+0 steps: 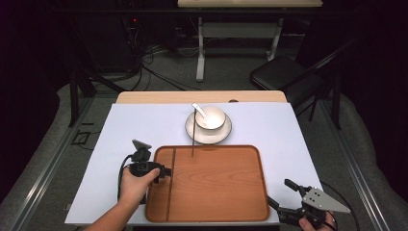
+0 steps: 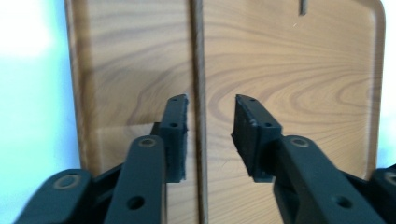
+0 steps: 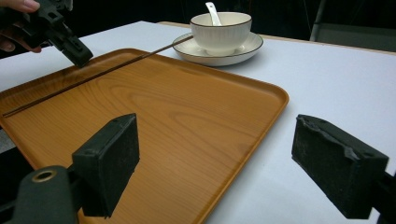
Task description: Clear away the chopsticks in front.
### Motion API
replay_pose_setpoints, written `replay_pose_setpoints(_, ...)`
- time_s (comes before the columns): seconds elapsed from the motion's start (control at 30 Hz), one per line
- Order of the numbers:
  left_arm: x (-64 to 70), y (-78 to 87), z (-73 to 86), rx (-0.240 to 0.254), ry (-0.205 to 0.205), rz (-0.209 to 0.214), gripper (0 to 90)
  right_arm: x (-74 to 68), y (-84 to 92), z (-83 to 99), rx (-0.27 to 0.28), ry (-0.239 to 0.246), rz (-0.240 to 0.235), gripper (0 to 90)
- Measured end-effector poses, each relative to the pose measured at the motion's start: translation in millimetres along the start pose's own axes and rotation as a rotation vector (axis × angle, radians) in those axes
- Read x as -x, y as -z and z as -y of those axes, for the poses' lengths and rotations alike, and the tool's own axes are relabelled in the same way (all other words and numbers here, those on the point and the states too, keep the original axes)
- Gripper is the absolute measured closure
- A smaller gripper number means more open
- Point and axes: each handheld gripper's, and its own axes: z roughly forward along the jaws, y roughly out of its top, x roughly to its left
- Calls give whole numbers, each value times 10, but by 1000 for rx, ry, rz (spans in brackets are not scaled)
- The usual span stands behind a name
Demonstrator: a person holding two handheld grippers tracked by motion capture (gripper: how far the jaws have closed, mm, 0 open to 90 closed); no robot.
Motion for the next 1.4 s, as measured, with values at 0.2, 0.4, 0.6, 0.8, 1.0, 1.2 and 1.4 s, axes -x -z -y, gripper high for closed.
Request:
replay_pose_setpoints(0.2, 14, 26, -93, 30, -34, 24, 524, 2, -3, 0, 2, -2, -1, 146)
replay_pose_setpoints(0.4, 5, 54, -228, 66, -52, -13, 501, 4, -2, 1, 2, 0, -1, 146)
replay_pose_setpoints(0.6, 6, 99, -410, 87, -36, 0, 491, 4, -3, 1, 1, 0, -2, 146)
replay_pose_setpoints(0.8, -8, 105, -582, 103, -36, -9, 466, 5, 0, 1, 1, 2, -2, 146)
replay_pose_setpoints(1.0, -10, 110, -716, 124, -32, -17, 461, 5, -2, 2, 2, 2, -3, 146)
replay_pose_setpoints(1.2, 13, 116, -852, 130, -38, -21, 459, 3, 0, 1, 0, 1, -3, 146)
replay_pose_setpoints(1.4, 73, 102, -974, 135, -51, -21, 462, 7, -1, 2, 3, 3, -4, 146)
